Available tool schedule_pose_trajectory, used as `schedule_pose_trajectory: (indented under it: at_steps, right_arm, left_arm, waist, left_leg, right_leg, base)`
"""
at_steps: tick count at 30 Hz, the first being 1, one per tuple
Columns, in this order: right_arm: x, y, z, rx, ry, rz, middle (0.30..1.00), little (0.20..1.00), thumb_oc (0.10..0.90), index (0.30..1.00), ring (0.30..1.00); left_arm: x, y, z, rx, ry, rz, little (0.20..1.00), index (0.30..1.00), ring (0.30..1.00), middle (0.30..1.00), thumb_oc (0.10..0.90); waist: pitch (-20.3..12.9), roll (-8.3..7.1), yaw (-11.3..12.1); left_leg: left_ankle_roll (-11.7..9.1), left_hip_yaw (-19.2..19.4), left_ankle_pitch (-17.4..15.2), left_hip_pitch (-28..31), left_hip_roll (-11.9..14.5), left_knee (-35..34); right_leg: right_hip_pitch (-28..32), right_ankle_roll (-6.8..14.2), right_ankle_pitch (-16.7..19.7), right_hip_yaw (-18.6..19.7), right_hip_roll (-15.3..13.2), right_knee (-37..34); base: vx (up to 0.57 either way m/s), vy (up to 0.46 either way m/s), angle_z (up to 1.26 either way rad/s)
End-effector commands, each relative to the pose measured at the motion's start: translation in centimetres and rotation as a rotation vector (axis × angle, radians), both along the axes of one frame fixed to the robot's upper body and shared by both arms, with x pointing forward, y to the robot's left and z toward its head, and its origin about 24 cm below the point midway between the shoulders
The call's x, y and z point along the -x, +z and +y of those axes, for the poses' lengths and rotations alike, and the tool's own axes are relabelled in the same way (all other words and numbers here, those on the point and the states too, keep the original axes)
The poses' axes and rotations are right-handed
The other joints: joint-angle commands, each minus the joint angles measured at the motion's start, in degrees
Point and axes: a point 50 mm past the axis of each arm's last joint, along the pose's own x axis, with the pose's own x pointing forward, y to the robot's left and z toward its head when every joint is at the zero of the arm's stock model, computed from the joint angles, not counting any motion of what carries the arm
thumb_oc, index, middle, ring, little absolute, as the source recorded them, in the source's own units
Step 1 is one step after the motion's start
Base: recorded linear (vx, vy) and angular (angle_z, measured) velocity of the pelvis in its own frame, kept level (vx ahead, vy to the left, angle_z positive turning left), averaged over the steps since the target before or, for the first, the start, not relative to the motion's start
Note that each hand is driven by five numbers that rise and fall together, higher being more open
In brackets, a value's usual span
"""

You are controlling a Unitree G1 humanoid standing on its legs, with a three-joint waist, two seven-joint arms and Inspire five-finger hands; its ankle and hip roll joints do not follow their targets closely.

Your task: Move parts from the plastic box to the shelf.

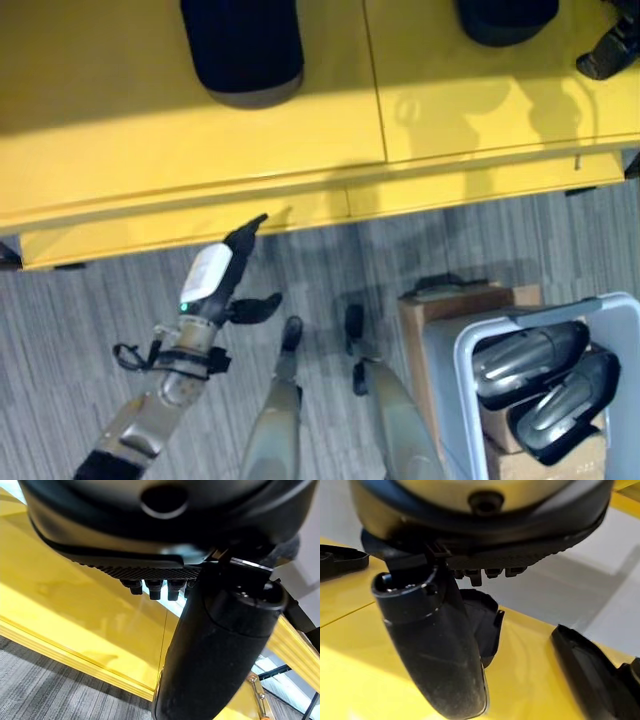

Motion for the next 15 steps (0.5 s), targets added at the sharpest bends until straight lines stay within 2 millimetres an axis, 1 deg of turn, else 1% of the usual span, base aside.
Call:
schedule_pose_trajectory:
  at_steps: [1,5,7,8,9,15]
  right_arm:
    - [2.4,4.7,-1.5,-0.071,-0.051,-0.225,1.0,1.0,0.9,1.0,1.0]
    - [1.9,4.4,-1.8,-0.072,-0.079,-0.213,1.0,1.0,0.9,1.0,1.0]
    - [1.8,4.4,-1.8,-0.071,-0.082,-0.212,1.0,1.0,0.9,1.0,1.0]
    - [1.8,4.5,-1.9,-0.084,-0.091,-0.22,1.0,1.0,0.9,1.0,1.0]
    - [1.8,4.5,-2.0,-0.089,-0.095,-0.22,1.0,1.0,0.9,1.0,1.0]
    - [0.9,3.4,-1.8,-0.1,-0.091,-0.176,1.0,1.0,0.9,1.0,1.0]
  left_arm:
    - [0.9,3.0,-0.7,0.016,-0.063,-0.162,1.0,1.0,1.0,1.0,0.9]
    - [0.8,2.9,-0.6,0.019,-0.058,-0.164,1.0,1.0,1.0,1.0,0.9]
    - [0.8,3.0,-0.7,0.021,-0.058,-0.164,1.0,1.0,1.0,1.0,0.9]
    - [0.8,3.0,-0.9,0.03,-0.061,-0.17,1.0,1.0,1.0,1.0,0.9]
    - [0.8,3.0,-1.0,0.038,-0.062,-0.175,1.0,1.0,1.0,1.0,0.9]
    - [0.8,3.1,-1.2,0.055,-0.061,-0.189,1.0,1.0,1.0,1.0,0.9]
  waist:
    - [-0.93,-0.81,0.68]
    - [0.43,-0.69,1.31]
    - [0.51,-0.68,1.37]
    - [0.88,-0.08,1.46]
    - [1.07,0.18,1.5]
    - [1.75,0.99,1.77]
  left_leg:
    - [0.71,-0.33,-3.1,5.07,0.39,-0.35]
    - [0.86,-0.42,-4.12,2.63,-0.38,2.66]
    - [0.83,-0.45,-4.25,2.15,-0.5,3.14]
    - [0.87,-0.53,-4.28,1.65,-0.56,3.44]
    - [0.89,-0.55,-4.33,1.51,-0.54,3.64]
    - [0.89,-0.74,-4.24,1.32,-0.56,3.62]
  right_leg:
    - [-3.55,1.75,-8.0,0.73,-0.6,12.01]
    - [-4.87,1.65,-8.16,0.81,-0.87,13.45]
    - [-5.11,1.69,-8.19,0.83,-0.96,13.62]
    - [-5.74,1.67,-8.29,0.86,-0.86,14.15]
    - [-5.98,1.73,-8.28,0.87,-0.87,14.46]
    - [-6.66,1.63,-8.66,0.61,-0.83,15.52]
  base:
    - [-0.03,-0.032,0.06]
    - [-0.02,-0.03,0.05]
    - [-0.02,-0.014,0.09]
    - [-0.02,-0.018,0.07]
    - [-0.02,-0.018,0.05]
    - [-0.01,-0.01,0.05]
